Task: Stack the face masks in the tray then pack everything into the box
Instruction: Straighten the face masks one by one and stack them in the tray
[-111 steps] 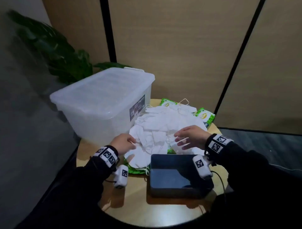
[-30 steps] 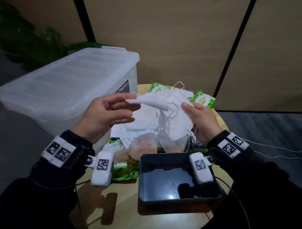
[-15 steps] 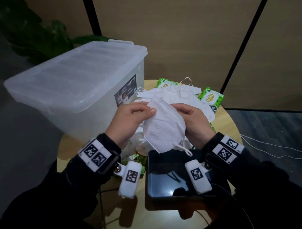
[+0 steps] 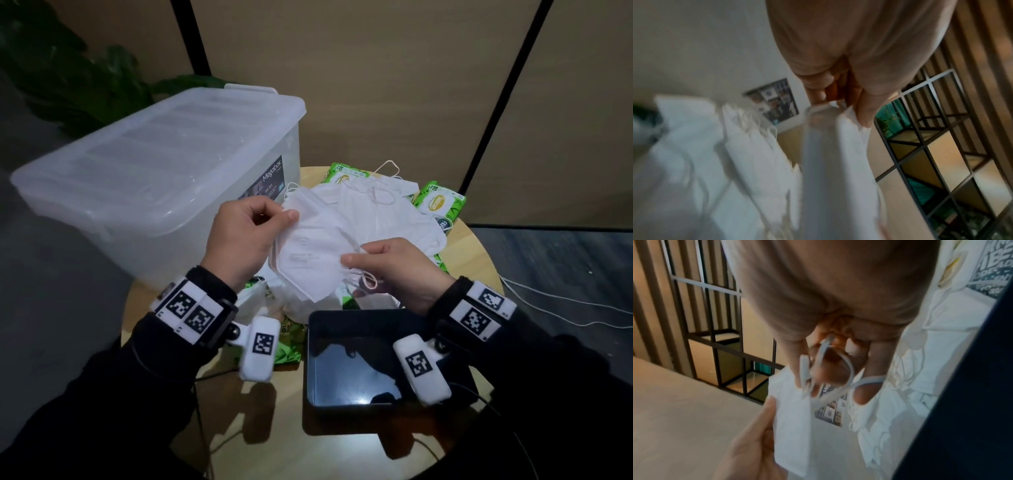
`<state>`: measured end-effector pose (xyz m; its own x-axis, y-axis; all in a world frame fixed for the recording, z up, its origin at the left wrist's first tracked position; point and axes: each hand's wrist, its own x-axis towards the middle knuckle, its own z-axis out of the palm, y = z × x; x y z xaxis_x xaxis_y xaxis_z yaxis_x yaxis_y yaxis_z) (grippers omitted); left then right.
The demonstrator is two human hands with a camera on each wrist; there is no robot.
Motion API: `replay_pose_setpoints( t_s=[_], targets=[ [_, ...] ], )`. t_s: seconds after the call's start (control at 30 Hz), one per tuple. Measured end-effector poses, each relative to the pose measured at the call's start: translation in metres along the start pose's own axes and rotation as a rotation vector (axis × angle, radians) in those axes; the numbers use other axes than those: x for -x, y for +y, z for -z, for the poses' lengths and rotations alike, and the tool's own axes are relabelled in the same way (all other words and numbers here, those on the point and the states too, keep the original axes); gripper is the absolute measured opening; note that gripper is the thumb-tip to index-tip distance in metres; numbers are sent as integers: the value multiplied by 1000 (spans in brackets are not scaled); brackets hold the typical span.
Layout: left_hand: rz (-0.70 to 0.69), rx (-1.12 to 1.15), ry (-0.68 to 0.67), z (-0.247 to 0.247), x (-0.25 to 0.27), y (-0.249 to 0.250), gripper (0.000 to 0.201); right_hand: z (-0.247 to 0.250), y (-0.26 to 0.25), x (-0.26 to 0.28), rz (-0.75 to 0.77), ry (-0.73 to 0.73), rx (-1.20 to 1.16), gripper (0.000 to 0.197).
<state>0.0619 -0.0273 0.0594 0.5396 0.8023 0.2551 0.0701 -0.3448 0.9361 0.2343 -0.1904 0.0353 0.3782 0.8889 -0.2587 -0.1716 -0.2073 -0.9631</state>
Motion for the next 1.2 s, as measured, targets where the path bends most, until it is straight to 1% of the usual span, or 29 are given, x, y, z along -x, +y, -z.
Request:
replay_pose_setpoints(
  t_s=[0.03, 0.07, 0.13, 0.17, 0.23, 0.27, 0.33, 0.37, 0.4, 0.43, 0.5, 0.57, 0.6, 0.67, 0.7, 0.73, 0.77, 0.87, 0.97, 1.0, 1.03, 1.1, 1.17, 1.2],
  targets=[
    [-27, -57, -12, 6, -2, -1, 20, 2, -3, -1, 7, 30, -51, 22],
    [-43, -108, -16, 11, -4, -3, 21, 3, -5, -1, 26, 57, -105, 22],
    [-36, -166, 11, 21, -9, -8, 23, 9, -8, -2, 29, 132, -237, 16],
    [-26, -176, 27, 25, -11, -10, 23, 11, -9, -2, 13, 170, -312, 16],
    [-19, -184, 31, 26, -13, -10, 22, 10, -11, -1, 4, 205, -429, 26],
    [-18, -177, 19, 24, -12, -10, 21, 7, -13, 1, 22, 197, -506, 31],
    [-16, -139, -16, 18, -10, -10, 19, 0, -18, 6, 34, 135, -712, 36],
    [-16, -109, -28, 15, -8, -8, 20, -3, -19, 8, 46, 105, -754, 37],
    [-12, -72, -30, 13, -6, -7, 22, -4, -19, 7, 74, 95, -708, 37],
    [-5, -31, -29, 12, -5, -6, 21, -3, -16, 5, 105, 107, -572, 34],
    [5, 27, -28, 11, -3, -4, 14, 0, -11, 2, 121, 127, -201, 19],
    [-9, 13, -47, 10, -1, -3, 10, 3, -6, 3, 110, 105, 14, 15],
    [-24, -23, -73, 10, 1, -3, 14, 3, -5, 4, 126, 94, 82, 10],
    [-54, -163, -139, 7, 5, -1, 38, 4, -4, 6, 174, 116, 224, 27],
    [-82, -247, -180, 6, 8, 0, 50, 6, -4, 6, 184, 136, 264, 30],
    [-123, -313, -230, 5, 10, 1, 56, 9, -5, 7, 183, 143, 294, 27],
    [-170, -359, -275, 5, 12, 2, 55, 12, -7, 8, 178, 134, 318, 25],
    [-279, -501, -371, 8, 13, 0, 29, 24, -11, 15, 146, 81, 401, 20],
    [-328, -630, -529, 7, 18, 0, 10, 34, -11, 22, 146, 33, 499, 23],
    [-347, -664, -582, 4, 21, 1, 11, 37, -10, 24, 134, 3, 540, 24],
    [-361, -698, -633, 0, 25, 1, 17, 38, -8, 27, 110, -28, 587, 23],
    [-367, -781, -727, -9, 31, -2, 24, 41, -1, 30, 39, -79, 679, 23],
    [-373, -909, -793, -19, 37, -5, 25, 46, 5, 32, -15, -80, 698, 20],
    [-376, -974, -808, -22, 39, -7, 26, 50, 7, 31, -15, -45, 688, 17]
  ],
)
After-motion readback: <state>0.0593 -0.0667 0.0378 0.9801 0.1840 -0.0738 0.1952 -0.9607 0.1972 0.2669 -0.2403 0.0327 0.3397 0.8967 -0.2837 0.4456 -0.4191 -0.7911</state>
